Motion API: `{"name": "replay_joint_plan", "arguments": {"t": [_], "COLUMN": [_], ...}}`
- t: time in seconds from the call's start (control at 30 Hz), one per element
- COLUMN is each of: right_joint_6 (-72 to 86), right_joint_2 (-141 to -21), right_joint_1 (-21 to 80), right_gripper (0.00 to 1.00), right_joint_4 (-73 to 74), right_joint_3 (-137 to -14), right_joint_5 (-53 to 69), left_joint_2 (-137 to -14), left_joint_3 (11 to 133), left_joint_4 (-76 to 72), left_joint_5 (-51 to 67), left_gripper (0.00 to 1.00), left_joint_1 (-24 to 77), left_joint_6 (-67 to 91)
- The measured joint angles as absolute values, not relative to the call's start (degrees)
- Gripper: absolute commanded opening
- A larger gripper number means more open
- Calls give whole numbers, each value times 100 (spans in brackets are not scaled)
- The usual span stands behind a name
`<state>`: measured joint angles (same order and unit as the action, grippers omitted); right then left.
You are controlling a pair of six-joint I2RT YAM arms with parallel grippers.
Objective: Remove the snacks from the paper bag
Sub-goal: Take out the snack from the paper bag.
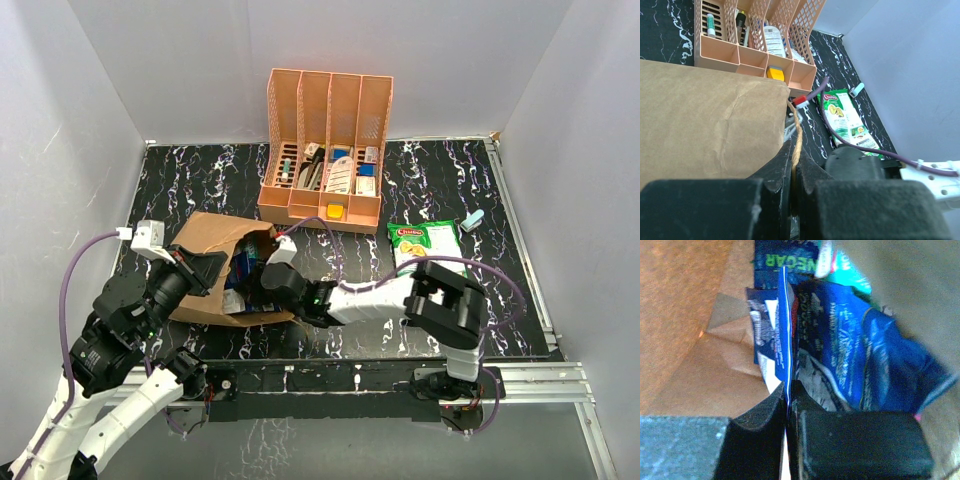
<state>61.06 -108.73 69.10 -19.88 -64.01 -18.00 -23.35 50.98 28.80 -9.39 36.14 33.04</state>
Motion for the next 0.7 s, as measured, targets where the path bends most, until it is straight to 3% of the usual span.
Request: {"name": "replay_joint_plan", "arguments": {"t": [0.37,0.7], "right_joint_6": [5437,5579], "right_joint_2": [-7651,-4672], "right_joint_1": [6963,6969], "right_gripper": [7,7], "right_joint_4": [-1011,2840], "right_joint_3": [-5522,-5137], "right_joint_5": [-1308,-1260], "left_joint_2": [-2292,-2276], "left_joint_3": [5043,5043], "left_joint_4": [2882,2930], "left_joint_5": [-1149,-1295], "left_gripper": [0,0], "left_joint_1": [3614,3614], "left_joint_6": [3326,3334]}}
